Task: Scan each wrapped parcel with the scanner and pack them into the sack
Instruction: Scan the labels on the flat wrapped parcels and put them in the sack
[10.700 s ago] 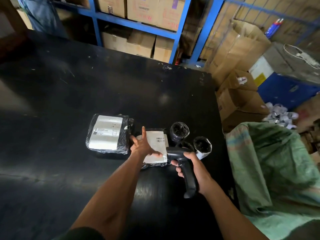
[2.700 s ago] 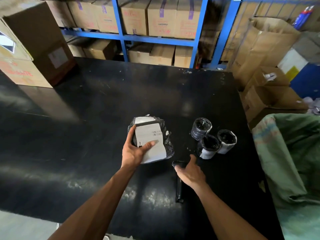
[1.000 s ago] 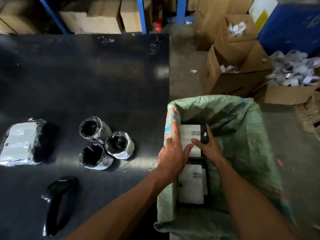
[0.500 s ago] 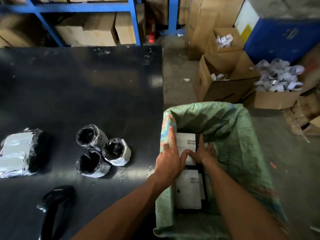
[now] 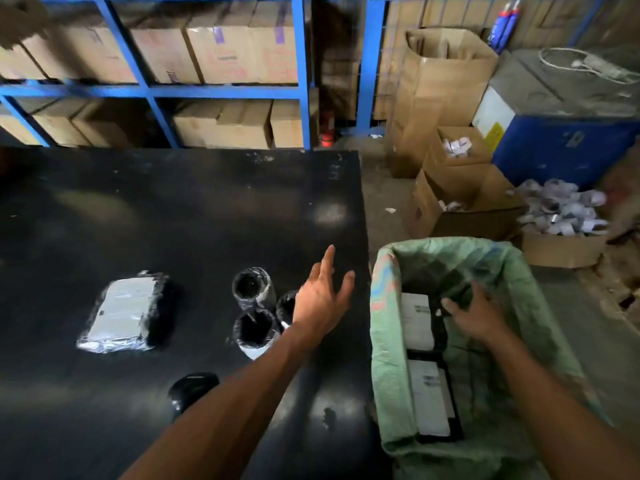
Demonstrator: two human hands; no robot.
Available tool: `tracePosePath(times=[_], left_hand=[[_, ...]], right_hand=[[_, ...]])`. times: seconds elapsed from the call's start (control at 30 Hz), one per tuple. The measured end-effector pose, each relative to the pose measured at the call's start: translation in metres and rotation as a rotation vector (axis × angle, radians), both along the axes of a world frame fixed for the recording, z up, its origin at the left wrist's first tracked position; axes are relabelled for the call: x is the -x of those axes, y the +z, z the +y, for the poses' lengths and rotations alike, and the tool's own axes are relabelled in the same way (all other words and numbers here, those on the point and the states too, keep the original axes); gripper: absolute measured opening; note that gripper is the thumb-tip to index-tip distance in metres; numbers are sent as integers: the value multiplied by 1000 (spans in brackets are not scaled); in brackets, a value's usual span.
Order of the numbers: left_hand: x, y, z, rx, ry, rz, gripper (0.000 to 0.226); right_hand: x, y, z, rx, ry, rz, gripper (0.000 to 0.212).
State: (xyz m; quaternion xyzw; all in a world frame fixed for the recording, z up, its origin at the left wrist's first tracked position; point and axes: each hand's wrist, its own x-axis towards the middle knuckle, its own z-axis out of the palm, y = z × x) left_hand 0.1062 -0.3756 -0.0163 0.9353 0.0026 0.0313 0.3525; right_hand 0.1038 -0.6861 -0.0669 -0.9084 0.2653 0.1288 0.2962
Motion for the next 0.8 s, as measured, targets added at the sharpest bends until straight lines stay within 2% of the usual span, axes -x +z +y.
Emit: tracePosePath(times=[0.13, 0.23, 0.5, 0.6, 0.8], left_hand=[[-9, 22, 73, 30, 95, -102, 60], [-9, 28, 146, 0, 199, -108, 59], [17, 1, 336, -148, 375, 132, 74], [28, -16, 385, -186, 378, 200, 79], [53, -39, 440, -211, 340, 298, 80]], right_hand=[[-3, 50, 45, 55, 47, -172, 81], [2, 88, 105, 58, 109, -304, 76], [30, 118, 295, -93, 347, -423, 69], [46, 108, 358, -140, 440, -392, 69], [77, 67, 445, -148, 582, -150, 71]])
